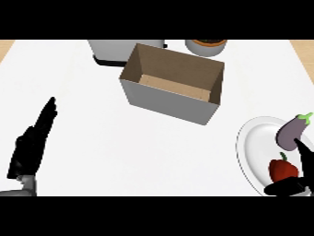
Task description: Pick the bell pepper from the plate and place it in the cardboard box
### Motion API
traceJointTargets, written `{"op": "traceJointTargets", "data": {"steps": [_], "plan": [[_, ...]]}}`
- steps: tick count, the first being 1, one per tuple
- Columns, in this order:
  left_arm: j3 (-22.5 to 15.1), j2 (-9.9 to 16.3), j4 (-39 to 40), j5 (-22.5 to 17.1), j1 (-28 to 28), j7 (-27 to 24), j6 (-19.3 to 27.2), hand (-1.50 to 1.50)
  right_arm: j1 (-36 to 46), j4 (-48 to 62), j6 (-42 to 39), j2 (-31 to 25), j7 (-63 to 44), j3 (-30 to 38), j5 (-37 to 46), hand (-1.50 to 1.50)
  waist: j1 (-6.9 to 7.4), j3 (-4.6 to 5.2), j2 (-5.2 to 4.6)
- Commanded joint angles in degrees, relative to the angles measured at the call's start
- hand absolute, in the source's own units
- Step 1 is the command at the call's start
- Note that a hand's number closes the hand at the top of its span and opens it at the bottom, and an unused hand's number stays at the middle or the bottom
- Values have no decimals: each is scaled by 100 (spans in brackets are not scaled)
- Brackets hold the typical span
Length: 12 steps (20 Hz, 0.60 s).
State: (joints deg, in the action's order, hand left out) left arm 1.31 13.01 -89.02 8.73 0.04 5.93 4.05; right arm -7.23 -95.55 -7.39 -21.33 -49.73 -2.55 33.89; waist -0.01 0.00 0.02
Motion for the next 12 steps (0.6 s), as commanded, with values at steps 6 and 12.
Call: {"op": "traceJointTargets", "data": {"steps": [6,12], "plan": [[31,-250,-86,268,-49,4,-40,0,-59,347,-377,104,504,353,232,-150,-6,0,1],[276,-189,163,201,196,41,-174,0,-269,171,-186,523,650,274,295,150,-19,0,0]]}}
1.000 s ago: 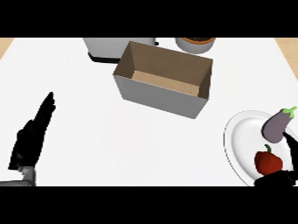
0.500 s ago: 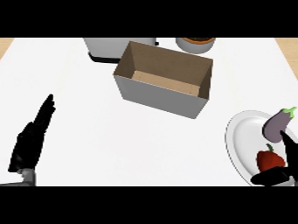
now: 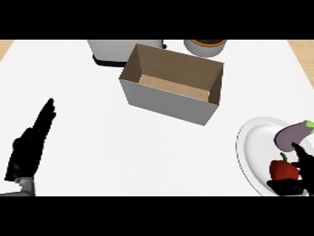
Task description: Pick the bell pepper from the plate and place it in the cardboard box
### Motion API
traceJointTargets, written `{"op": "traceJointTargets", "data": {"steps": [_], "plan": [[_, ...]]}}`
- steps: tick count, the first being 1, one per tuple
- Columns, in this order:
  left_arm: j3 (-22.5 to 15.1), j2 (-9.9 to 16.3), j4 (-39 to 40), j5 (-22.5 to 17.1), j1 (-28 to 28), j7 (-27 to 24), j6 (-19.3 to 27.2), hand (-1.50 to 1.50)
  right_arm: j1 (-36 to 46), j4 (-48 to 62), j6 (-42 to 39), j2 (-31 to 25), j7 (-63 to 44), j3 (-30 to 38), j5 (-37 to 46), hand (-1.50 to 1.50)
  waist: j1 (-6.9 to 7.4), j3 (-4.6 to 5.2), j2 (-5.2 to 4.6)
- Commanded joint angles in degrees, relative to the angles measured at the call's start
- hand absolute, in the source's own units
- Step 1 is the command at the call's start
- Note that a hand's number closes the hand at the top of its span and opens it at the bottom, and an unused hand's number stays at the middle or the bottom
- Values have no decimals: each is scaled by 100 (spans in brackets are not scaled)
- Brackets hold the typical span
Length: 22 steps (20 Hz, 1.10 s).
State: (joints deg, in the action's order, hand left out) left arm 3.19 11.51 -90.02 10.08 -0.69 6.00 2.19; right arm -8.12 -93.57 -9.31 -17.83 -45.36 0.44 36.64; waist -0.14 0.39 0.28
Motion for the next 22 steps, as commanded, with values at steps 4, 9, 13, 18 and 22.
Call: {"op": "traceJointTargets", "data": {"steps": [4,9,13,18,22], "plan": [[43,-95,300,80,382,38,38,0,303,380,514,-152,147,-157,1079,150,14,-39,-33],[253,-61,594,-12,104,-569,-48,0,416,522,804,1,262,-234,1552,150,17,-38,-30],[-171,-235,103,231,195,-31,15,0,1181,741,371,-745,1623,-498,1328,150,266,-52,-79],[-327,-250,104,159,393,-75,-188,0,1957,574,-226,-1619,3765,-1114,1066,150,766,-73,-195],[-294,-228,121,127,477,7,-219,0,2636,1436,104,-2082,5256,-875,929,150,689,-86,-219]]}}
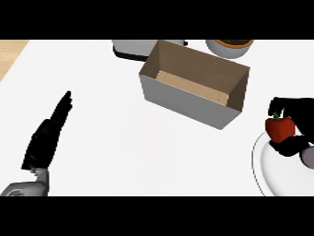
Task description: Pick the bell pepper from the plate and place it in the cardboard box
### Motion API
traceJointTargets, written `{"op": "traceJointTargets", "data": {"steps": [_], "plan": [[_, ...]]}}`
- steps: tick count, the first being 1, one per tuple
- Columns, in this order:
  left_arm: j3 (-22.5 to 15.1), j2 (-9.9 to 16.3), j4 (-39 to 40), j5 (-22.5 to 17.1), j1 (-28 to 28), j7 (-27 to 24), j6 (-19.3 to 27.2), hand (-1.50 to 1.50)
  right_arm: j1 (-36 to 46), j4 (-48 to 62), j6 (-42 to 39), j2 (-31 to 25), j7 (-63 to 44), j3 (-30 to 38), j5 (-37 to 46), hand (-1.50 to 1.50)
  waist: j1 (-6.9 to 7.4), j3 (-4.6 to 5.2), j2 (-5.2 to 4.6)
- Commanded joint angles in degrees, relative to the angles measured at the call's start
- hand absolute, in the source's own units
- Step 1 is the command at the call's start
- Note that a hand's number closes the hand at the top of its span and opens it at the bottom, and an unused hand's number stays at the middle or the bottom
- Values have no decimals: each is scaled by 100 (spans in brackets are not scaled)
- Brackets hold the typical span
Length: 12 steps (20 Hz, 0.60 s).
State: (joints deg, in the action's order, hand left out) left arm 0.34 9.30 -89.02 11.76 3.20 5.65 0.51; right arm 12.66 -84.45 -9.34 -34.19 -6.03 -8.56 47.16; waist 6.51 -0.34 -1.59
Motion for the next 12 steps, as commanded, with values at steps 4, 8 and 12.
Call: {"op": "traceJointTargets", "data": {"steps": [4,8,12], "plan": [[36,42,52,17,67,-3,-11,0,1458,1613,66,-597,2605,476,-698,150,-84,5,3],[-7,-26,66,52,-156,-165,42,0,1947,2083,-308,-272,3706,874,-1711,150,-124,7,26],[99,0,25,30,-76,-24,88,0,2506,2707,-973,-212,4680,1109,-2346,150,-274,17,58]]}}
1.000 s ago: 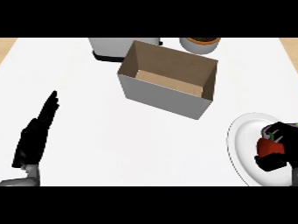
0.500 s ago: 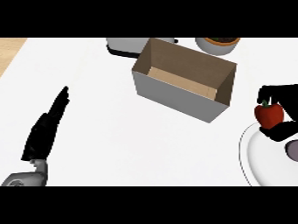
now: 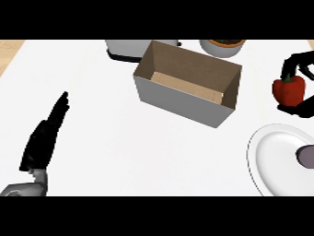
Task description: Pick the bell pepper from the plate and place it in the cardboard box
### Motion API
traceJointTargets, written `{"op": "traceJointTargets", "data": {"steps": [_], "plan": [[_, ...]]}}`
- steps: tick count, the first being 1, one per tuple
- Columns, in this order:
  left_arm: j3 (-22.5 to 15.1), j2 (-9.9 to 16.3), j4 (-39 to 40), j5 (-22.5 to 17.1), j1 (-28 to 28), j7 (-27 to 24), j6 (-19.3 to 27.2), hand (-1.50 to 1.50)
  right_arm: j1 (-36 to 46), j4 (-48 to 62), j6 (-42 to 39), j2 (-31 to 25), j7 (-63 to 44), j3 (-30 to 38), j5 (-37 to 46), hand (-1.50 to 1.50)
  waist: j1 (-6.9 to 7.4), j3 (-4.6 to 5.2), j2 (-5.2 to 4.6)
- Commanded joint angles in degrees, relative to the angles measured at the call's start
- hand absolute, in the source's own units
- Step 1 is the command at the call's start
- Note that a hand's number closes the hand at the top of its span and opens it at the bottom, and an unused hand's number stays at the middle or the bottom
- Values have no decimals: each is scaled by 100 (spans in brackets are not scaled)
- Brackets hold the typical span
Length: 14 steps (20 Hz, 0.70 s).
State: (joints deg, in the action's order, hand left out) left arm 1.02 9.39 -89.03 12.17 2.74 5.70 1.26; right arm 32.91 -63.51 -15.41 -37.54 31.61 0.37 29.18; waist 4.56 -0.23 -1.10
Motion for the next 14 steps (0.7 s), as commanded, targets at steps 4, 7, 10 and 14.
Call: {"op": "traceJointTargets", "data": {"steps": [4,7,10,14], "plan": [[172,80,-54,-119,52,212,-62,0,1368,1367,-834,330,1253,148,-601,150,-182,16,45],[173,129,-156,-39,-287,56,-53,0,1897,1705,-976,575,1189,118,-628,150,-221,20,67],[188,24,-376,-122,-432,132,-32,0,2240,1752,-982,922,740,-31,-543,150,-294,22,91],[345,171,24,-78,-303,-146,-82,0,2916,1667,-1003,1388,-250,-82,-514,150,-350,27,101]]}}
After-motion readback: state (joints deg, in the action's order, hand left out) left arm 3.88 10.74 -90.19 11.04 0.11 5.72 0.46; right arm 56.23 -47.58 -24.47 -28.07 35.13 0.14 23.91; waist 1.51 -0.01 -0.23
